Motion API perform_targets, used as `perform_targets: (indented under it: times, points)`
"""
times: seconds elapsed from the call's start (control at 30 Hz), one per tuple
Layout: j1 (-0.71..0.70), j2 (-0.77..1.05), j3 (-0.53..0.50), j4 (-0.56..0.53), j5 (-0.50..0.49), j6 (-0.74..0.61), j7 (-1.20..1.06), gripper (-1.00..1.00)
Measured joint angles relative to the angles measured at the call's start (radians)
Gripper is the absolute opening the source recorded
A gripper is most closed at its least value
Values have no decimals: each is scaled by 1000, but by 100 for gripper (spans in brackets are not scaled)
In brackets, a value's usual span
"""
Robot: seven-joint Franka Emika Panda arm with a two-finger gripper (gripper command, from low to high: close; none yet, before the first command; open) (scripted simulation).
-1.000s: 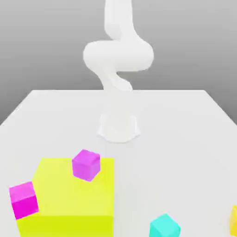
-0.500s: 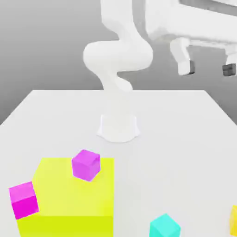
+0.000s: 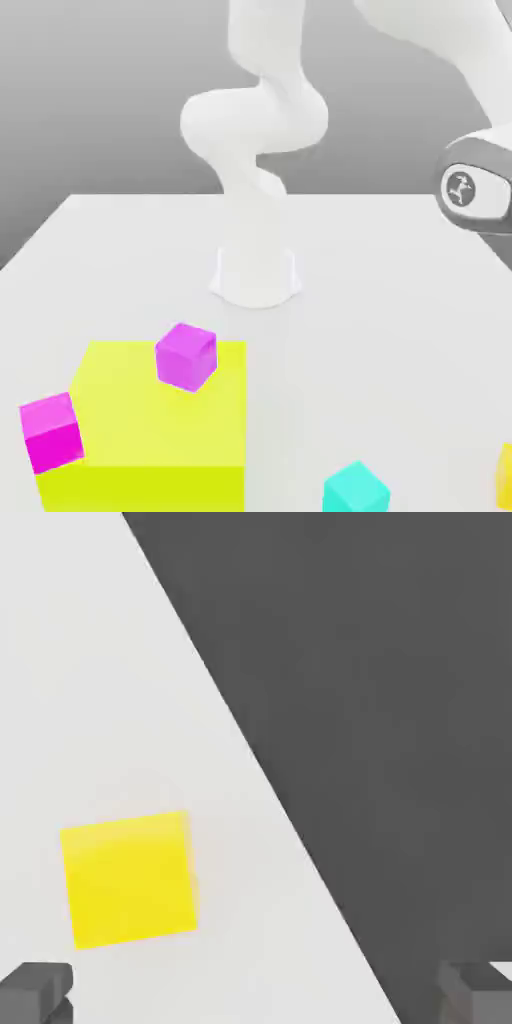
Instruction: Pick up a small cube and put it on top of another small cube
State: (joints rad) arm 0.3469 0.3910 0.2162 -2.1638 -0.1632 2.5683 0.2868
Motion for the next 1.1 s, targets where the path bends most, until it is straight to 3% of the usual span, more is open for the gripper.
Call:
perform_targets:
  times: [0.13,0.17,0.4,0.53,1.1]
  points:
    - [36,146,-26,28,-46,89,11,0]
    - [44,177,-35,35,-56,112,17,-100]
    - [46,182,-36,36,-56,115,17,-100]
    - [20,61,-6,7,-13,24,-12,-100]
    - [-318,-559,-246,-375,83,-197,250,-100]
